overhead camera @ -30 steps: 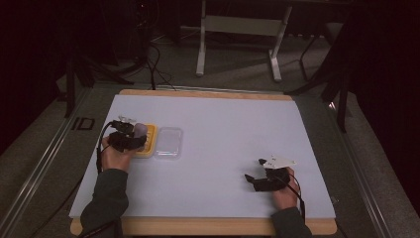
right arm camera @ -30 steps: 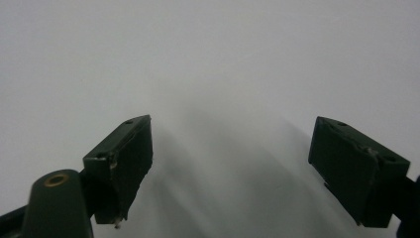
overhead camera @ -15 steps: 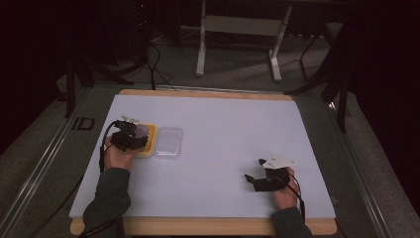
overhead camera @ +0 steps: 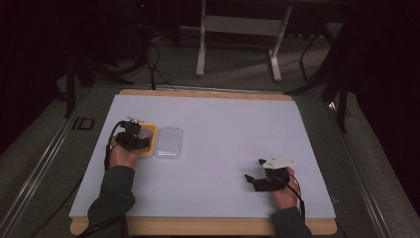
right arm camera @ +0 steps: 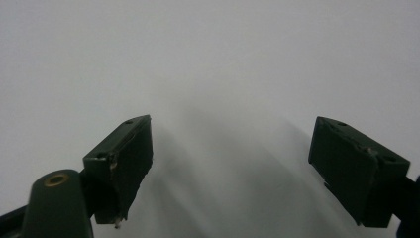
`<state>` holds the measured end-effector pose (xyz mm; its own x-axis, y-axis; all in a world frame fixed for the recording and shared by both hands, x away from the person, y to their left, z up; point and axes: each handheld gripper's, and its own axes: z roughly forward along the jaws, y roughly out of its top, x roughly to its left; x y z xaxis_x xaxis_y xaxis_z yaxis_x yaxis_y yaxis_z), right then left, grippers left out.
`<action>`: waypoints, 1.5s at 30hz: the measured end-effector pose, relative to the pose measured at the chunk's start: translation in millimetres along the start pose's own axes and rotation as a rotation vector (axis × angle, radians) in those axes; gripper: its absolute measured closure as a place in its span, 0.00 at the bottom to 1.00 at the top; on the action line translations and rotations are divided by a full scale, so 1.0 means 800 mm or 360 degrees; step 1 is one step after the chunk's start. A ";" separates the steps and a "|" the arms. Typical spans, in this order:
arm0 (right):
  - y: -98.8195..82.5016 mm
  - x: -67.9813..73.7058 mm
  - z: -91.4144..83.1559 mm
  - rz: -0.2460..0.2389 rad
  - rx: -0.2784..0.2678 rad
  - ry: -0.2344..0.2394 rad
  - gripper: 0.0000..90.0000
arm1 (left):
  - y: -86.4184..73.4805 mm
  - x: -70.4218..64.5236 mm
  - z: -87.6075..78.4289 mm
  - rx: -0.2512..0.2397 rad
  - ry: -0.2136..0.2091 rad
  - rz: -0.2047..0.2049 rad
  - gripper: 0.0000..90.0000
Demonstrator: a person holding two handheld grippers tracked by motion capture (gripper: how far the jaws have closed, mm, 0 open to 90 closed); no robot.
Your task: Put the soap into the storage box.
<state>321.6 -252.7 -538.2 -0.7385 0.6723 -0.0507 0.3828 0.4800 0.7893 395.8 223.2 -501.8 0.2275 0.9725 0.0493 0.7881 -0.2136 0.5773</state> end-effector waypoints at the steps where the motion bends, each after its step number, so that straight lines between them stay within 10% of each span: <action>1: 0.000 0.000 0.000 -0.0001 0.0001 0.0000 0.19 | 0.000 0.000 0.000 0.0006 -0.0002 0.0005 0.52; 29: 0.000 0.000 0.000 -0.0002 0.0002 -0.0004 0.19 | 0.003 0.012 -0.019 -0.0136 -0.0202 -0.0043 0.41; 45: 0.000 0.000 0.000 -0.0002 0.0002 -0.0002 0.19 | 0.001 0.003 -0.042 -0.0230 -0.0392 0.0187 0.40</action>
<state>321.5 -252.5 -538.2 -0.7385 0.6722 -0.0525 0.3826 0.4818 0.7883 377.6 228.1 -474.1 0.4581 0.8864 -0.0662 0.6627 -0.2909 0.6901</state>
